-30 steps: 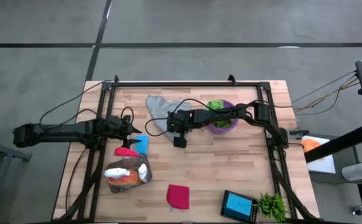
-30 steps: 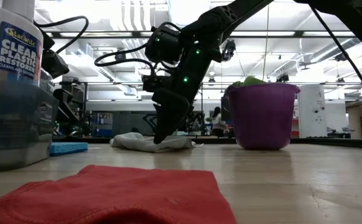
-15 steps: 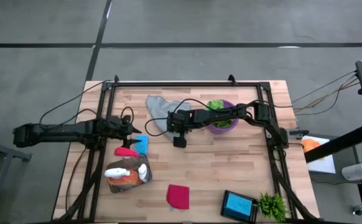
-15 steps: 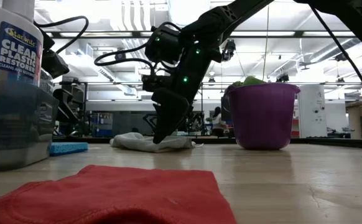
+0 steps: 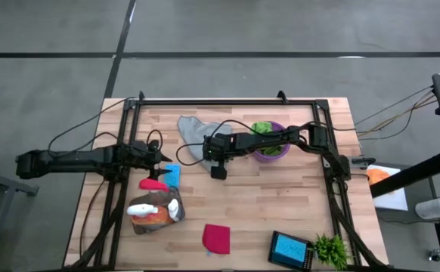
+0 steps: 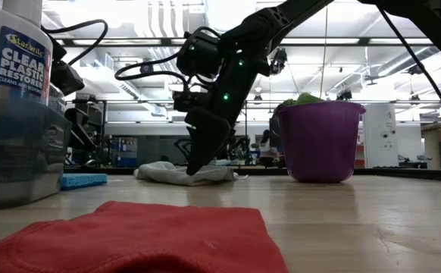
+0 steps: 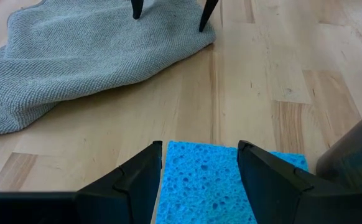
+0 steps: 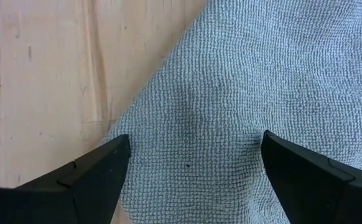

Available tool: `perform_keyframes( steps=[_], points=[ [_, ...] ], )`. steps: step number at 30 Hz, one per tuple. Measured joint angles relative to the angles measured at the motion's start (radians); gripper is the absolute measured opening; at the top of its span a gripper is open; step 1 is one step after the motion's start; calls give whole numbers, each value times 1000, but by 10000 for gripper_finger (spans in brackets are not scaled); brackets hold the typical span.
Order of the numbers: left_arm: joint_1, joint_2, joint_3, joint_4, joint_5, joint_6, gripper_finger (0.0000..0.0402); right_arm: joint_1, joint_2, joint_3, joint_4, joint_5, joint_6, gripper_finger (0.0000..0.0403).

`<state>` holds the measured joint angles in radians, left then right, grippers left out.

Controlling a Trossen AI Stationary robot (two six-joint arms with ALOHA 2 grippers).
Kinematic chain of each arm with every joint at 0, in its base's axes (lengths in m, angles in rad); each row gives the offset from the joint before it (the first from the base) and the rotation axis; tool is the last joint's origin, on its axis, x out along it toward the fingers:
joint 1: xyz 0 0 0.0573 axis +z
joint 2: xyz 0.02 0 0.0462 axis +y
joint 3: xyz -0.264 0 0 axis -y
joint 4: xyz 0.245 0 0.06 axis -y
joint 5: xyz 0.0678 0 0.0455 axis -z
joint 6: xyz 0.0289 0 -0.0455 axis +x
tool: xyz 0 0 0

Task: Pick & Place Kitchen Items
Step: Put the gray microfiber towel into the purple bucket

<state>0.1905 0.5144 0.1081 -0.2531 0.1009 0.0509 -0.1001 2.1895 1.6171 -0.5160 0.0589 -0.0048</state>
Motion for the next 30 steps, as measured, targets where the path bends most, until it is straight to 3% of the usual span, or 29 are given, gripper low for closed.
perform_keyframes(
  steps=[6,9,14,21,30],
  points=[
    [0,0,0,0,0,0,214,5,0,-1,0,0,0,350],
    [0,0,0,0,0,0,214,8,0,-1,-1,0,0,321],
    [0,0,0,0,0,0,214,8,0,-1,-1,-3,6,221],
    [0,0,0,0,0,0,214,8,1,-1,-1,-2,5,39],
    [0,0,0,0,0,0,214,10,-12,-1,3,32,6,18]
  ],
)
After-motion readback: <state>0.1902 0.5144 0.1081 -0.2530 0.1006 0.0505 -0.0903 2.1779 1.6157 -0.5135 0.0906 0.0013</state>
